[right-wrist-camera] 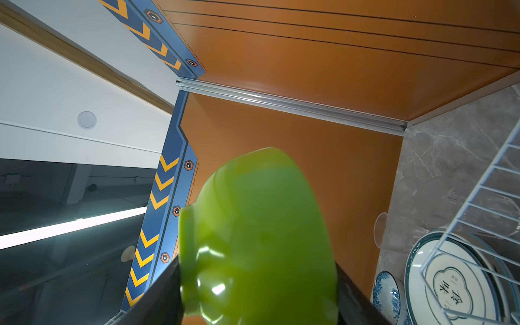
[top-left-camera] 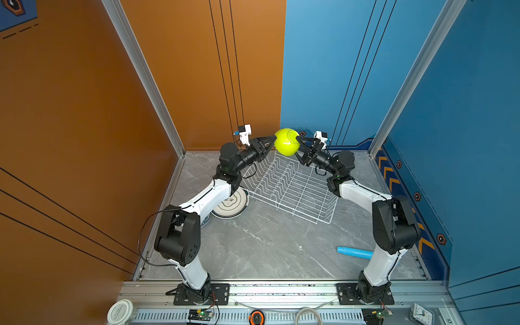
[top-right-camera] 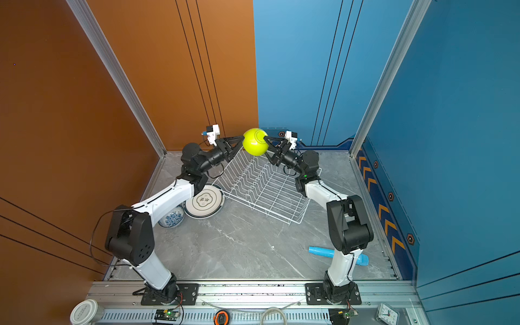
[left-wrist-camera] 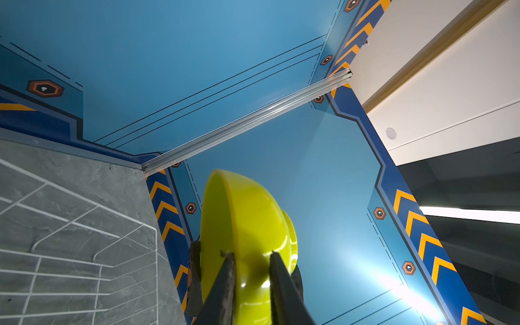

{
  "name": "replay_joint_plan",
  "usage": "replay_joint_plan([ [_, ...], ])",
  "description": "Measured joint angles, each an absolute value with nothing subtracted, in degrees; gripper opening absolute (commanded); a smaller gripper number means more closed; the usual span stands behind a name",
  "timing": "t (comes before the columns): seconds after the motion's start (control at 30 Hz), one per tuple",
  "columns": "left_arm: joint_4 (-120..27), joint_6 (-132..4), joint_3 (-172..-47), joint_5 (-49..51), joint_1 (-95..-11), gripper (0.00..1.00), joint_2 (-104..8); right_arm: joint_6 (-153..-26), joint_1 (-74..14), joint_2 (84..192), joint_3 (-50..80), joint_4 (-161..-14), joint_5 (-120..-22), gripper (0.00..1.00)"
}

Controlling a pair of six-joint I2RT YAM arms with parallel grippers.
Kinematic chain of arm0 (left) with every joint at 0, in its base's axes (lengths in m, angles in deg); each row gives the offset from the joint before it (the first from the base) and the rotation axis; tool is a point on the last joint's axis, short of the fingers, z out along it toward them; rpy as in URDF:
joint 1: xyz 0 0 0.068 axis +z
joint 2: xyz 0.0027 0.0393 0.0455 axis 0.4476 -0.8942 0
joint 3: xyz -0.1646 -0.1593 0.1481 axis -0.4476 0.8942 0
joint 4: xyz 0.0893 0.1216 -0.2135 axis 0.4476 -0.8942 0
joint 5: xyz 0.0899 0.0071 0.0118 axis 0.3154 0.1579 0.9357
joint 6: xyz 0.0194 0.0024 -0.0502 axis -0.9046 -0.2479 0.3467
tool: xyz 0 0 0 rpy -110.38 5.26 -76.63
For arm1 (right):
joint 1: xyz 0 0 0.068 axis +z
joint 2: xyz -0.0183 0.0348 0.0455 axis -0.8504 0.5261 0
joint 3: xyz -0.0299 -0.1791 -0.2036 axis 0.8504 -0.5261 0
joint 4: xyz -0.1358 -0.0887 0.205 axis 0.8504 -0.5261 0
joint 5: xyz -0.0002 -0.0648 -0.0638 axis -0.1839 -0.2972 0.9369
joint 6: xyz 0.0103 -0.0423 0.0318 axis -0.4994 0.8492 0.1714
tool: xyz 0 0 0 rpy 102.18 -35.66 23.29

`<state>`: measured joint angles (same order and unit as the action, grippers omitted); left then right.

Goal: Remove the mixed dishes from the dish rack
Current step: 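Close the left gripper on the green bowl and open the right gripper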

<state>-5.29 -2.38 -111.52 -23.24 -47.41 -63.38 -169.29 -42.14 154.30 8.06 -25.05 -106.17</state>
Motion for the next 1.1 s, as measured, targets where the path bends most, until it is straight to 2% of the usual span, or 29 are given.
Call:
replay_joint_plan([
  [0.23,-1.94,-1.03,-114.25,-24.99,-47.69,0.28,-64.81,-169.51,-42.12,154.35,10.38,-24.61,-106.50,0.52],
  [0.43,3.54,2.69,-115.63,-26.74,-47.69,0.24,-66.86,-172.75,-42.14,155.99,12.22,-21.84,-107.33,0.54],
  [0.63,11.43,9.55,-118.43,-27.76,-47.61,0.16,-70.68,-177.55,-42.31,158.17,14.31,-17.81,-107.35,0.55],
  [0.7,12.31,10.82,-118.54,-28.14,-47.61,0.11,-70.84,-178.52,-42.33,158.24,14.31,-17.20,-107.53,0.56],
  [0.77,12.99,11.50,-118.54,-28.55,-47.61,0.00,-70.84,-179.19,-42.33,158.24,14.31,-16.59,-107.81,0.57],
  [0.87,13.62,12.20,-118.54,-28.81,-47.61,0.00,-70.84,-180.05,-42.36,158.28,14.34,-15.96,-108.16,0.57],
  [1.1,11.83,11.24,-118.47,-29.14,-47.61,0.00,-70.36,-183.28,-42.53,159.92,14.42,-12.42,-108.29,0.68],
])
